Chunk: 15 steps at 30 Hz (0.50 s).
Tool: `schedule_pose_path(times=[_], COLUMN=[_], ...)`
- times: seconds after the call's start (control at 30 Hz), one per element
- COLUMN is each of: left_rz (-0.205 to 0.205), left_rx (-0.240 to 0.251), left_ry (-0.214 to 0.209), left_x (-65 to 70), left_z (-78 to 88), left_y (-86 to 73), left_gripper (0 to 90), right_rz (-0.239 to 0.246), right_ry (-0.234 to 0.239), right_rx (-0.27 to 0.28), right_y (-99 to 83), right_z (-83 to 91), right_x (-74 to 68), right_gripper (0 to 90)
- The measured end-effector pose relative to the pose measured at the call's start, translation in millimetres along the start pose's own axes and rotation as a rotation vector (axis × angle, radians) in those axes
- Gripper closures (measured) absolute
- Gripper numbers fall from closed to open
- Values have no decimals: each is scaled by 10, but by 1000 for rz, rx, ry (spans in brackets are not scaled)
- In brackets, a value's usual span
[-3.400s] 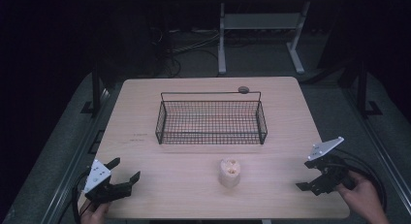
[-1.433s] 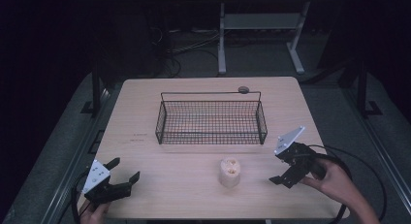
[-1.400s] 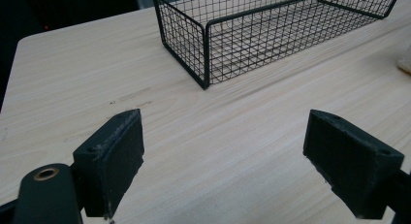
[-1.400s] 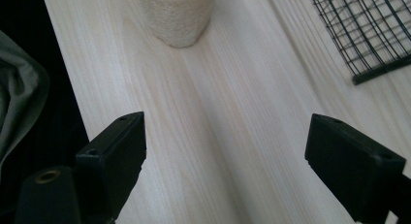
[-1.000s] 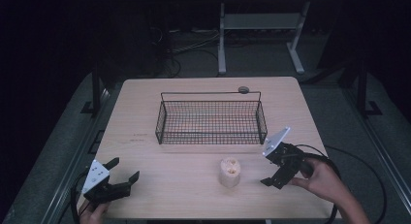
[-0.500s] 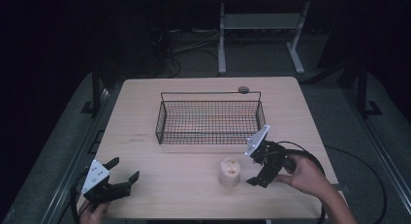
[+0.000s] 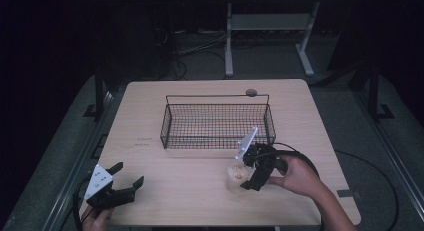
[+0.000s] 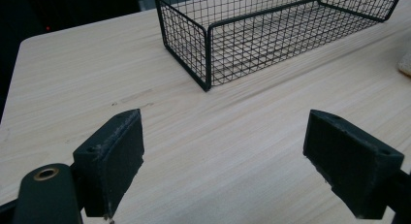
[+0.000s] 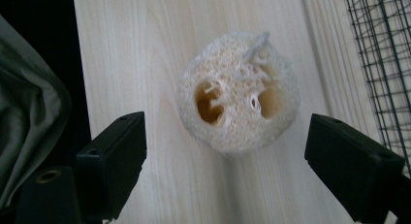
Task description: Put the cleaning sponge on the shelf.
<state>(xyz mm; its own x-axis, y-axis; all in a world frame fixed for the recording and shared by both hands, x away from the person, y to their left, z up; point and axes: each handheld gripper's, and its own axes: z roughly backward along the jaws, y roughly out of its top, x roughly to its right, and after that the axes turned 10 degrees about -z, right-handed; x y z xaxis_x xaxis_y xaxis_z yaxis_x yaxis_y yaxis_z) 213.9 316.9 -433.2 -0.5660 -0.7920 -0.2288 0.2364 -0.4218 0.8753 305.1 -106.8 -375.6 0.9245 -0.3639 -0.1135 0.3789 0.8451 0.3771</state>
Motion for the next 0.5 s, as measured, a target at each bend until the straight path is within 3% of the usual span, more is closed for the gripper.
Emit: schedule_pose_path(times=[0.5], left_rz=[1], left_rx=[3], left_ry=[-1], left_x=[-4], left_z=[2], left_y=[1], left_gripper=[138], right_rz=[27], right_ry=[-6], right_rx=[-40], right_y=[201], right_z=[-143], right_x=[-6], right_gripper=[170])
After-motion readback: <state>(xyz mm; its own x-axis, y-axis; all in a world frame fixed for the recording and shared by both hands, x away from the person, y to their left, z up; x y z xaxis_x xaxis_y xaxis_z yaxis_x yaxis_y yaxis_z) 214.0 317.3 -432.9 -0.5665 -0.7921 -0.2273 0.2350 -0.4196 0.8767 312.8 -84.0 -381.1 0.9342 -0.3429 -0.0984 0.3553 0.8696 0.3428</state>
